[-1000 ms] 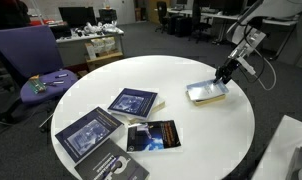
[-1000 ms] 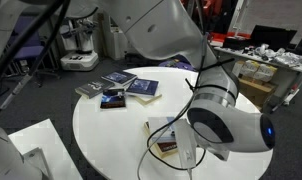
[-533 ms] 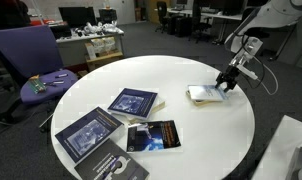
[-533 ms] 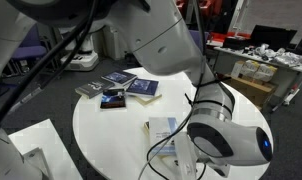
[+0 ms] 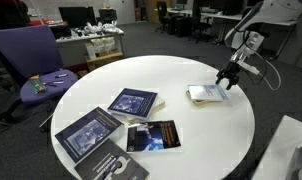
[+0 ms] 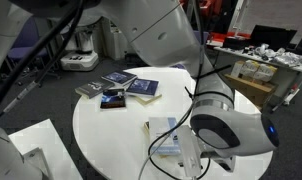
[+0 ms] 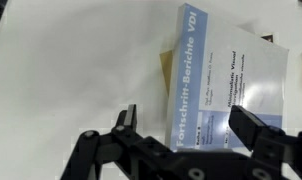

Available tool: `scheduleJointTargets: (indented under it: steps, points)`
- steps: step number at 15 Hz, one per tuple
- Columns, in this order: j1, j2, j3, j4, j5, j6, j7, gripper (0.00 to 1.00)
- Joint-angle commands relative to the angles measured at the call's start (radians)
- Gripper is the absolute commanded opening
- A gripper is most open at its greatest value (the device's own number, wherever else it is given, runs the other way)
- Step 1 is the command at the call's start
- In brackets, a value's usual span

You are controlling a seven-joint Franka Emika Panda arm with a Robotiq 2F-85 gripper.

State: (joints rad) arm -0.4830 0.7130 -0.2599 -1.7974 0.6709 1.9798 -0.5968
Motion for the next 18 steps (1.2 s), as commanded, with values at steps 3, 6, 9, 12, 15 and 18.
scheduleJointTargets:
  steps: [3,6,9,12,15,18]
  points:
    - [0.071,-0.129,-0.002,-0.171,-0.095,0.281,0.203,1.00]
    - [0.115,-0.151,0.001,-0.253,-0.170,0.467,0.334,1.00]
    - [0.137,-0.170,0.020,-0.317,-0.229,0.583,0.425,1.00]
    - [0.147,-0.189,0.037,-0.354,-0.255,0.665,0.495,1.00]
    - [0.143,-0.208,0.065,-0.387,-0.245,0.755,0.536,1.00]
    - [0.099,-0.219,0.136,-0.408,-0.191,0.843,0.528,1.00]
